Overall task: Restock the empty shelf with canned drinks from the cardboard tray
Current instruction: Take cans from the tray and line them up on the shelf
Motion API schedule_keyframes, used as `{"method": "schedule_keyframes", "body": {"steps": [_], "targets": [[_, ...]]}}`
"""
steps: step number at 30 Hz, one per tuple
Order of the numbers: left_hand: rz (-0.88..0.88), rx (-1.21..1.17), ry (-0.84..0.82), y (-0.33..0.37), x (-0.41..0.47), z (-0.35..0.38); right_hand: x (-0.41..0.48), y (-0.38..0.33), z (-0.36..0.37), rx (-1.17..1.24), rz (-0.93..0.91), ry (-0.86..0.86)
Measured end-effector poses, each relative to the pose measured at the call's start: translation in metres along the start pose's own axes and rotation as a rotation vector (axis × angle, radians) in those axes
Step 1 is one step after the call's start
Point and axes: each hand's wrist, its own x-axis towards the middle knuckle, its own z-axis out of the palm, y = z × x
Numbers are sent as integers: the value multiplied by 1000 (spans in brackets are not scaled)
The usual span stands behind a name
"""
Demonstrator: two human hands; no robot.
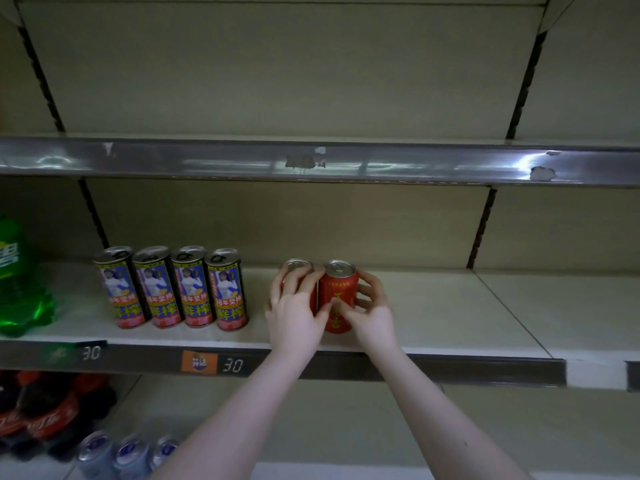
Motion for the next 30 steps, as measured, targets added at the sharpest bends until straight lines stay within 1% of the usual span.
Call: {"method": "schedule_keyframes", "body": {"steps": [4, 7, 10, 14, 19, 22, 26, 30], "targets": [[2, 49, -11, 1, -1, 0, -1, -3, 0, -13, 21, -28], [35, 99, 63, 4, -5, -1, -5, -8, -1, -20, 50, -36], [70, -13, 141, 15, -9, -2, -10, -21, -7, -71, 14, -5], [155, -205, 183, 43, -14, -2, -23, -38, -24, 48, -69, 24], [188, -379, 90, 82, -34, 4, -45, -43, -58, 141, -107, 62], [216, -470, 29, 107, -53, 8, -62, -47, -88, 192, -129, 126], [241, -574, -39, 146, -87, 18, -90, -49, -140, 212, -170, 200], [232, -625, -118, 182, -131, 47, -122, -37, -195, 225, -176, 256]]}}
